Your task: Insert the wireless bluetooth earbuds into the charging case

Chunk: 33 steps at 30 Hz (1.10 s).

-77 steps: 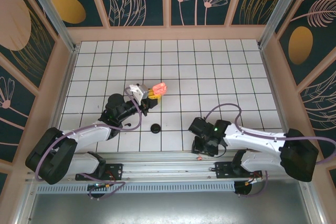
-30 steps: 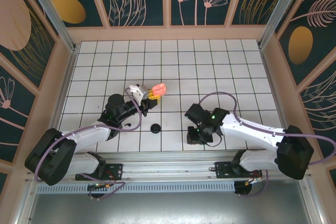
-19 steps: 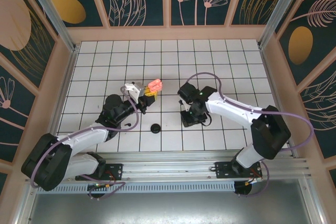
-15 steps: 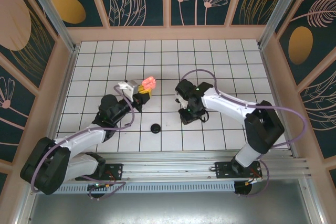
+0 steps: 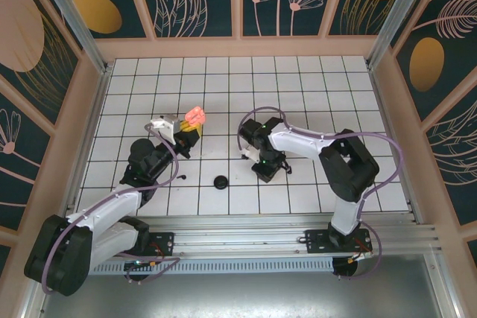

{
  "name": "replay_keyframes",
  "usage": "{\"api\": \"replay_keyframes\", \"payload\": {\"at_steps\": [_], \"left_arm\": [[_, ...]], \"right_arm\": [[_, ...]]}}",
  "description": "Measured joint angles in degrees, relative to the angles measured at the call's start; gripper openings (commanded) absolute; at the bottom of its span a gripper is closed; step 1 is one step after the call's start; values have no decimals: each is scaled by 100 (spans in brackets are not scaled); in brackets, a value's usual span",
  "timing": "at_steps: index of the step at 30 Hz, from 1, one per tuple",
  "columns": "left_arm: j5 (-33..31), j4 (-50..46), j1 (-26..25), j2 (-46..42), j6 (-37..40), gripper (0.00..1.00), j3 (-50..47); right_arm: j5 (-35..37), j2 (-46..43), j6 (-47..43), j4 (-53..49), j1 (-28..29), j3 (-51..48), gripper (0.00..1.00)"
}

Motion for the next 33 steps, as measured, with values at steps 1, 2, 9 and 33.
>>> {"api": "replay_keyframes", "payload": {"at_steps": [1, 2, 9, 33], "left_arm": [[2, -15, 0, 0, 2, 9, -4], [2, -39, -2, 0, 2, 9, -11], [9, -83, -2, 0, 31, 9, -22], [48, -94, 0, 2, 111, 9, -22]], "right_arm": [[2, 22, -26, 0, 24, 0, 24], [4, 44, -57, 0, 50, 0, 24], [66, 181, -151, 9, 92, -74, 34], [-636, -1646, 4513, 455, 26, -942, 40]]}}
